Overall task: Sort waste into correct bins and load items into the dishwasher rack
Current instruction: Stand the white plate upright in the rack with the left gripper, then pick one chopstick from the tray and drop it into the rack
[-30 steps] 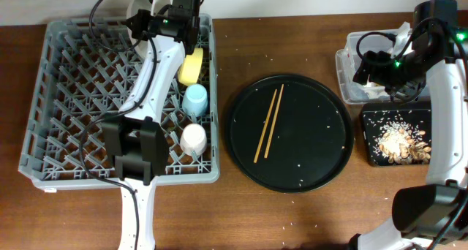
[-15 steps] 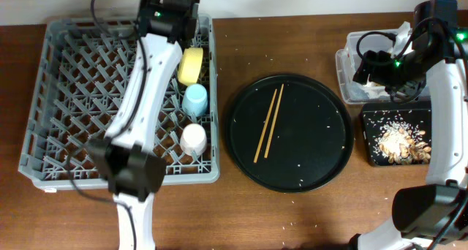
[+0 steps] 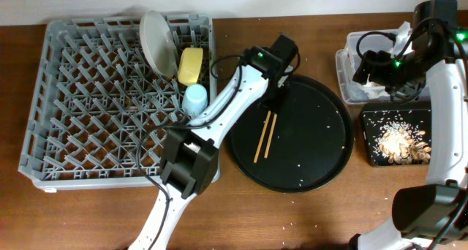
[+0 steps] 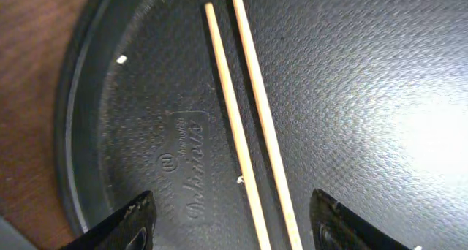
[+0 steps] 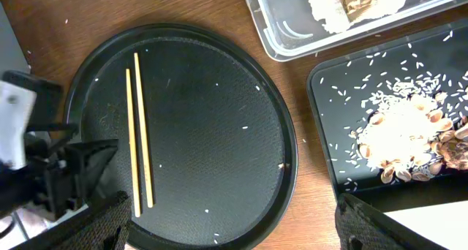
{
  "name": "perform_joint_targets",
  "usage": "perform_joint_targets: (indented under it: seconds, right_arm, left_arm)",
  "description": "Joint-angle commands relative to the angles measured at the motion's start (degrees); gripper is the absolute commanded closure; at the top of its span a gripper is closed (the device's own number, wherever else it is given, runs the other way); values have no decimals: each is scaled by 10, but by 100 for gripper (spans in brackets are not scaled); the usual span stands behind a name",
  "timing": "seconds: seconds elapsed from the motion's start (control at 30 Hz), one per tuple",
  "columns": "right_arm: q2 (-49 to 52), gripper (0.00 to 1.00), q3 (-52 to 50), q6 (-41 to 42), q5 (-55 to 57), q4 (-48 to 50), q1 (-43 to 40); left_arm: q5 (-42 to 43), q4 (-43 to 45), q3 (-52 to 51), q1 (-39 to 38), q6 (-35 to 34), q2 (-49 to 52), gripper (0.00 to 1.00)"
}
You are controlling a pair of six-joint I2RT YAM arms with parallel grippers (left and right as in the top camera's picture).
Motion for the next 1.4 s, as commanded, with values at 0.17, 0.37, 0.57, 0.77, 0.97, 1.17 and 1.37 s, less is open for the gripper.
perform_joint_targets:
  seconds: [0.17,0.37,0.57,0.77,0.97,1.17,1.37]
  right_arm:
    - [1,10,-3,0,5,-1,1]
    - [1,10,-3,0,5,-3,1]
    - [1,10,-3,-1,5,-2,1]
    - [1,10,-3,-1,5,-2,1]
    - [1,10,-3,0,5,-2,1]
    - [1,7,-3,0,5,4,1]
    - [1,3,-3,0,5,3,1]
  left_arm:
    - [1,4,-1,-4,-20,72,40]
    - [1,18,-1,-9,-20,89,63]
    - [1,3,22,-13,-19,102,100]
    - [-2,-204,407,68,-19,102,100]
    - [20,-251,430,236,-14,-56,100]
    - [-24,-251,101,282,-11,-261,100]
    - [-59,31,-319,306,-17,-271,100]
